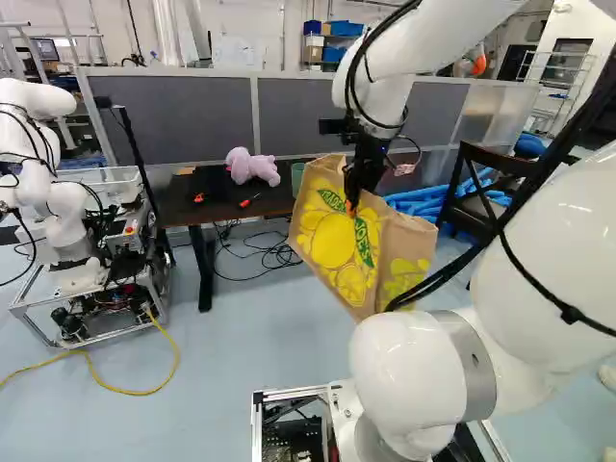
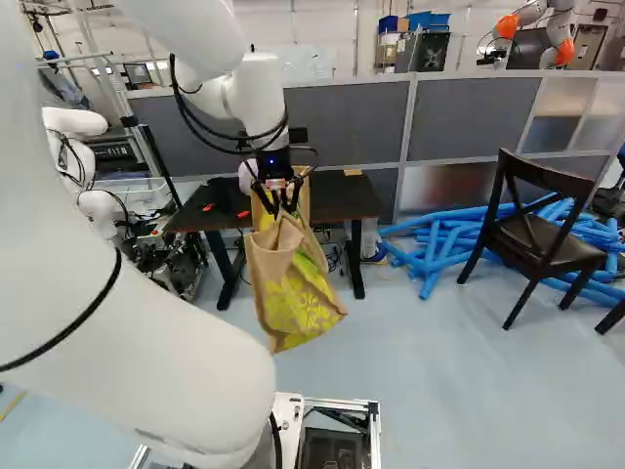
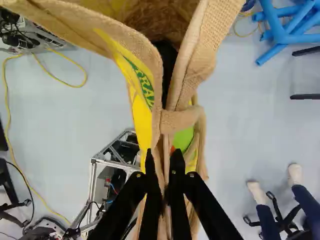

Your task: Pick up the bag on the ground and place it on the table

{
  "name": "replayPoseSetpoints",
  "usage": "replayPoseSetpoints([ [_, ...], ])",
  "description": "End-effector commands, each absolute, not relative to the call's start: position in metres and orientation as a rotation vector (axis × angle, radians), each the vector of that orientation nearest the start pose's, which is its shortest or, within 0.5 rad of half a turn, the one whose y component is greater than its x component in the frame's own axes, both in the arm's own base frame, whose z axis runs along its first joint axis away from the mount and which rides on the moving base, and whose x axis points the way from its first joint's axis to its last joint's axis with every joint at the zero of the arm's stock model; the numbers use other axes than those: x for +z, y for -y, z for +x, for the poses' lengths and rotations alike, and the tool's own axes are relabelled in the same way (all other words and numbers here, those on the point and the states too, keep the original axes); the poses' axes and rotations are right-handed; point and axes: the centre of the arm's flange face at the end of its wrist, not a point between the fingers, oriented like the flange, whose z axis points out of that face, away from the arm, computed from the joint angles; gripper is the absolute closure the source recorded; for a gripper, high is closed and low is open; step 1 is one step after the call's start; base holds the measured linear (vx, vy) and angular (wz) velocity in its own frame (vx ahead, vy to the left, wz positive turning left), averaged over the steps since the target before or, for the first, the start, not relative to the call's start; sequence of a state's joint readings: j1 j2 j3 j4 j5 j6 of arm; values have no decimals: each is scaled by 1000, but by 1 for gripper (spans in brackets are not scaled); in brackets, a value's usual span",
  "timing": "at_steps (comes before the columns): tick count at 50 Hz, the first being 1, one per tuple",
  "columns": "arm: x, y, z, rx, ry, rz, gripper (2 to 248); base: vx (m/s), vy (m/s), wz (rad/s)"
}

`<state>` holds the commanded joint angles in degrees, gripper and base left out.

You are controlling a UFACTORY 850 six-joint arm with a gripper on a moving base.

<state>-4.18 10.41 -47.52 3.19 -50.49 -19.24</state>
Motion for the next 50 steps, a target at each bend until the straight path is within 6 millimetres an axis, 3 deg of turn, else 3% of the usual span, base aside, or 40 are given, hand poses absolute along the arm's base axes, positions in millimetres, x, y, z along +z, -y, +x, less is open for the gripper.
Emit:
replayPoseSetpoints([
  [50,632,31,377,-218,337,-3095,228,0,0,0],
])
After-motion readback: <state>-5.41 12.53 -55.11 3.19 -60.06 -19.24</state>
